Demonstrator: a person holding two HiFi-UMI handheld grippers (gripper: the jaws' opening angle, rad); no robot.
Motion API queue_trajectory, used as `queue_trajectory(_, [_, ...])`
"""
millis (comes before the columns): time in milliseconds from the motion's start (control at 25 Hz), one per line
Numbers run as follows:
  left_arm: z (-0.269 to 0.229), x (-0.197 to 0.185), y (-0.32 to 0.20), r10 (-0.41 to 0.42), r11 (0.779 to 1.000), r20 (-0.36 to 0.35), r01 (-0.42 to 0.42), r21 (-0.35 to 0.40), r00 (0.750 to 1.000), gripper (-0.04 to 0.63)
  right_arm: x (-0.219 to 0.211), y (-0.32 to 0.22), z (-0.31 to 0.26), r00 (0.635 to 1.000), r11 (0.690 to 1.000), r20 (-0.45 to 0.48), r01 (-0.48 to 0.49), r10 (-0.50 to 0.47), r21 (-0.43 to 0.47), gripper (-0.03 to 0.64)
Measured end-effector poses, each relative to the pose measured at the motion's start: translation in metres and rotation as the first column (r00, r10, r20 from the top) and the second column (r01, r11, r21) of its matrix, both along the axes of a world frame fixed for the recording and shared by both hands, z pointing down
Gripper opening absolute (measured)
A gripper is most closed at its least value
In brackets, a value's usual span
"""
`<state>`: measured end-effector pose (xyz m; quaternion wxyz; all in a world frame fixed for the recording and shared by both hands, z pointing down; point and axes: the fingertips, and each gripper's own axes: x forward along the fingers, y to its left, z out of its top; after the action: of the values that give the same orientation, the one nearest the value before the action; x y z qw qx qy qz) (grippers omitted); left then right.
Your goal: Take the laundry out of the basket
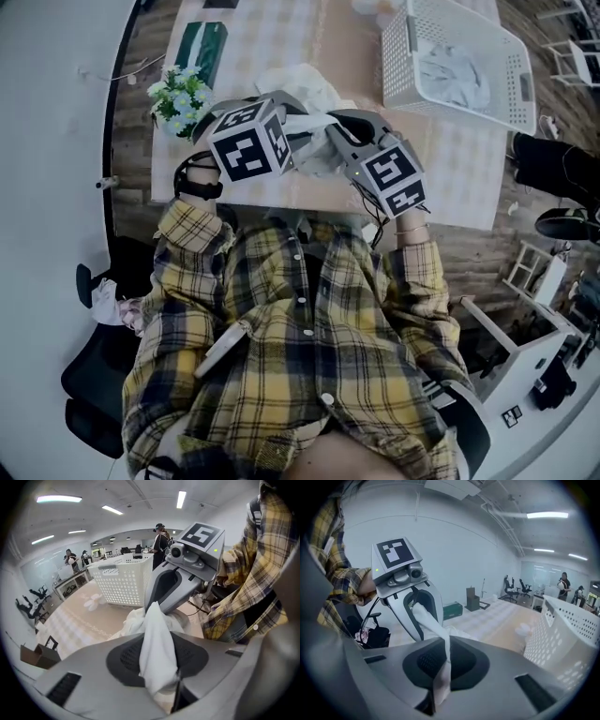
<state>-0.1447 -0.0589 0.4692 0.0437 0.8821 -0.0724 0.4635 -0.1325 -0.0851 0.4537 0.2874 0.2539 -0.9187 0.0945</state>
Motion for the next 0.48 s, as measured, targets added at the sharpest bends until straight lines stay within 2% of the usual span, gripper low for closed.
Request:
queue_trajectory(280, [0.048, 0.005, 0.009, -0.092, 0.993, -0.043, 0.088, -0.079, 0.995, 0.184, 0.009, 0.008, 0.054, 0.996, 0.998, -0.082, -0.032, 0.028, -0.048, 0.048])
queue_trajectory(480, [0.051, 0.002, 0.012, -0.142, 0.986, -0.079, 0.135, -0.095, 0.987, 0.201, 0.009, 0.012, 0.056, 0.995, 0.997, -0.095, -0.033, 0.026, -0.071, 0.051])
